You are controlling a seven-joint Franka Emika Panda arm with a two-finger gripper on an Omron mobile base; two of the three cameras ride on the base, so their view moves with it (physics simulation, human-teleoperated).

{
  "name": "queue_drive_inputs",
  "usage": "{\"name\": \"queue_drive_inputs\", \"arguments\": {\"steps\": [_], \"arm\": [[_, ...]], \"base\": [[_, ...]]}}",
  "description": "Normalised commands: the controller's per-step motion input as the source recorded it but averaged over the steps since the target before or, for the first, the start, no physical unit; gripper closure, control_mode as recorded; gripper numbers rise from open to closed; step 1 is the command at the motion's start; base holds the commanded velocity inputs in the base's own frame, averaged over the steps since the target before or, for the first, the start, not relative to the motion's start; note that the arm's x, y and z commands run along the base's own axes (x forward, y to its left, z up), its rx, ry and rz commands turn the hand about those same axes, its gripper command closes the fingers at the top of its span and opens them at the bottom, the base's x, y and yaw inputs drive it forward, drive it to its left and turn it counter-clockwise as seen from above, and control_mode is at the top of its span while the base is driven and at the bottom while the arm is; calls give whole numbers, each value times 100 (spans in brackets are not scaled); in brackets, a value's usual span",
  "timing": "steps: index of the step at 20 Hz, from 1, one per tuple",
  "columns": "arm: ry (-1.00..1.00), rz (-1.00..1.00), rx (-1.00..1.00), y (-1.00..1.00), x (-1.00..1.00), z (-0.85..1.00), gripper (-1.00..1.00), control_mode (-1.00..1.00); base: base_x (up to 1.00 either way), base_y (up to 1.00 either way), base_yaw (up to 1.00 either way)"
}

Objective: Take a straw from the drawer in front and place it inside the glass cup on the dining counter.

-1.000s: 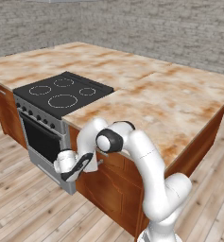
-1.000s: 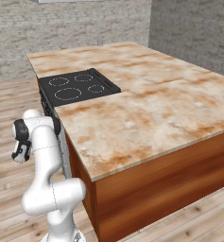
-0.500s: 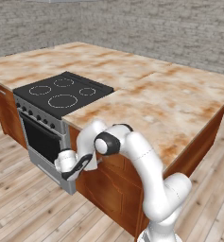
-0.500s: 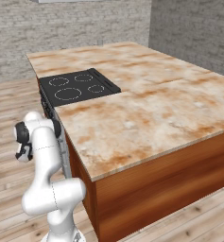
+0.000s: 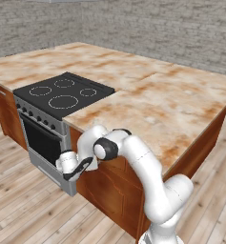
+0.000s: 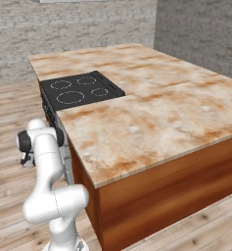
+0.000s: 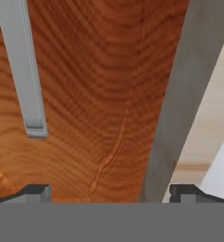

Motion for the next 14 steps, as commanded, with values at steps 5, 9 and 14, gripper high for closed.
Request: {"name": "queue_drive_inputs", "arguments": {"steps": [5, 9, 14], "arm": [[0, -1, -2, 0, 30, -23, -100, -100], [0, -1, -2, 0, 29, -23, -100, -100], [0, -1, -3, 0, 28, -24, -100, -100]], "base": [[0, 0, 0], [0, 0, 0], [0, 0, 0]]}}
